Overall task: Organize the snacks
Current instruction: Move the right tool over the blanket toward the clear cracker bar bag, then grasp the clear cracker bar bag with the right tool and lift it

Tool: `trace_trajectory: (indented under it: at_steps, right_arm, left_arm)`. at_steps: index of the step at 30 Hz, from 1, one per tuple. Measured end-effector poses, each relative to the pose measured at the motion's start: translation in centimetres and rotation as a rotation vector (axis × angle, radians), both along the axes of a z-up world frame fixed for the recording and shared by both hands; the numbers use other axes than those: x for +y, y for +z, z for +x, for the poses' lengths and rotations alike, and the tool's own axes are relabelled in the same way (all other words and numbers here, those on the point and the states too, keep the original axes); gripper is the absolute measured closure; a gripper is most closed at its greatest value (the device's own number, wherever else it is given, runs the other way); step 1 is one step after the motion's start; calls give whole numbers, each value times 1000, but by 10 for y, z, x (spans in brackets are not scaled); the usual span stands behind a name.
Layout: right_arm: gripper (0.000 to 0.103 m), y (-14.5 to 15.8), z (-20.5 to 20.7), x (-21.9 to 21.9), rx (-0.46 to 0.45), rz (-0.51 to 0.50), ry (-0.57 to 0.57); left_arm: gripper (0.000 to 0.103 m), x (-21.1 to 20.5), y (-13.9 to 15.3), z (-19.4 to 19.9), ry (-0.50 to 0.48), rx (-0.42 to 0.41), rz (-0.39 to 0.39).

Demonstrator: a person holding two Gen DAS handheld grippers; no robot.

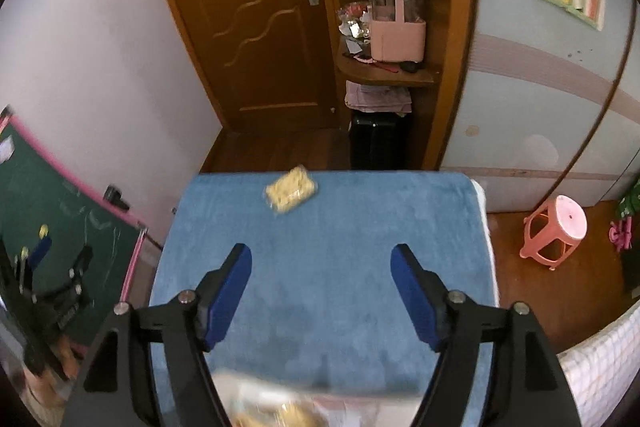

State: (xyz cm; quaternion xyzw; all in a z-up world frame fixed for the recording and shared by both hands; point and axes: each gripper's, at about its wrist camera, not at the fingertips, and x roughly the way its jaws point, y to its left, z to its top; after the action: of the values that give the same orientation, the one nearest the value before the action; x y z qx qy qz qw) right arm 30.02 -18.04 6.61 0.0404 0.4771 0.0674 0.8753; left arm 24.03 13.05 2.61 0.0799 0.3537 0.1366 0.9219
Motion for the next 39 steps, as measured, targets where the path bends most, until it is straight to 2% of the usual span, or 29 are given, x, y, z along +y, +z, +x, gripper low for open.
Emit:
trace_trajectory:
  at_steps: [2, 6, 10, 13, 15, 18, 21, 22, 24, 27, 31, 34, 39]
  right_arm:
    - [30, -9, 39, 8, 19, 15, 2]
    - [30, -47, 113, 34, 75, 44, 22]
    - [30, -108, 170, 65, 138, 4, 18]
    - [30, -155, 200, 78, 187, 45, -7]
    - [30, -189, 216, 84, 204, 28, -41]
    - [30, -228, 232, 90, 245, 9, -66]
    - [30, -262, 240, 94, 280, -13, -87]
    - [30, -268, 242, 96, 284, -1, -85]
    - [18, -272, 242, 100, 269, 34, -88]
    - [12, -283, 246, 111, 314, 32, -49]
    - [15, -287, 239, 115, 288, 34, -68]
    - [21, -286, 234, 116, 298, 49, -58]
    - [24, -278, 216, 121, 305, 34, -39]
  left_arm:
    - [11, 7, -14, 39, 33, 12, -6]
    - [11, 17, -46, 91, 74, 44, -65]
    - [11, 14, -83, 124, 74, 92, -91]
    - [11, 12, -116, 151, 80, 121, -87]
    - [11, 15, -139, 163, 94, 149, -99]
    - [11, 15, -166, 164, 104, 179, -123]
    - [11, 16, -191, 167, 109, 193, -109]
    - [11, 18, -196, 166, 111, 196, -103]
    - [11, 20, -207, 169, 112, 204, -111]
    - [11, 26, -218, 173, 126, 215, -143]
    - [11, 28, -227, 172, 131, 232, -184]
    - [11, 22, -231, 168, 115, 244, -192]
    - [11, 12, -220, 155, 85, 235, -200]
